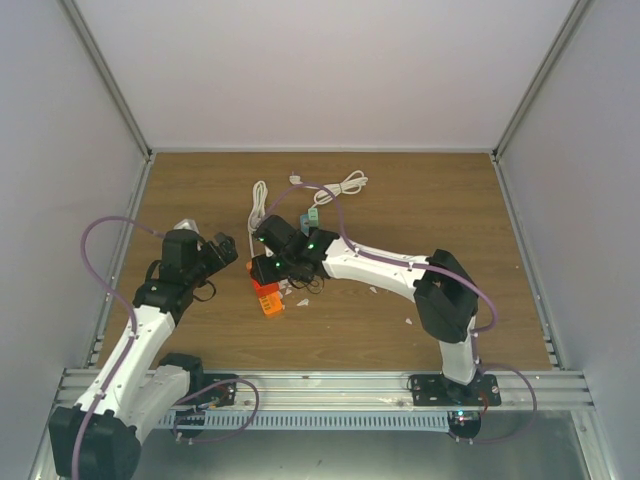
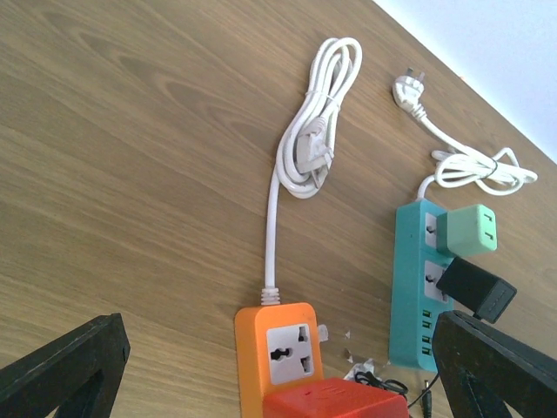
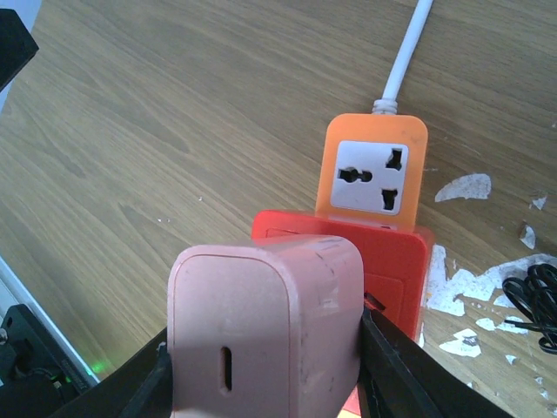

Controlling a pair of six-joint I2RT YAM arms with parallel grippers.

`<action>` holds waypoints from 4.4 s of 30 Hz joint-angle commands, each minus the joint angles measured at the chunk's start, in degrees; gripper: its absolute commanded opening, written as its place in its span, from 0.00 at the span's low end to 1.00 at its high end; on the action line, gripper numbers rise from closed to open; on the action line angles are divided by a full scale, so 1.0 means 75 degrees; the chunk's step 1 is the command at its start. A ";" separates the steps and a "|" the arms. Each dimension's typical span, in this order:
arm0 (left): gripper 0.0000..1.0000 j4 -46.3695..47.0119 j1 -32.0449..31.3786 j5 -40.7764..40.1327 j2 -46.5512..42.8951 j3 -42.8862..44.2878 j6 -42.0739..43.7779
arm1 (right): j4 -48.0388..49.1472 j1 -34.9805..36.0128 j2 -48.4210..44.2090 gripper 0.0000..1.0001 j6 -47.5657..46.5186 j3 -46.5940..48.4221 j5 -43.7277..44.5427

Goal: Insert the plug

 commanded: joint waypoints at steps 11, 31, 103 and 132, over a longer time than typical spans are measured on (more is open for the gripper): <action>0.99 0.0505 0.0045 0.0209 0.0167 -0.0123 0.0022 | -0.0107 -0.0093 -0.0274 0.00 0.0303 -0.0774 -0.0045; 0.99 0.0559 0.0042 0.0309 0.0336 -0.0119 0.0032 | -0.0167 0.0066 0.0050 0.00 0.0360 -0.0528 0.0097; 0.99 0.0499 0.1270 0.1015 0.0809 -0.0363 -0.0198 | 0.0420 0.1848 -0.1135 0.99 -0.3274 -0.1120 0.1502; 0.99 0.0678 0.4010 0.3270 0.0362 -0.1045 0.0115 | 0.2169 0.2442 0.1691 0.93 -0.8967 0.0323 -0.2049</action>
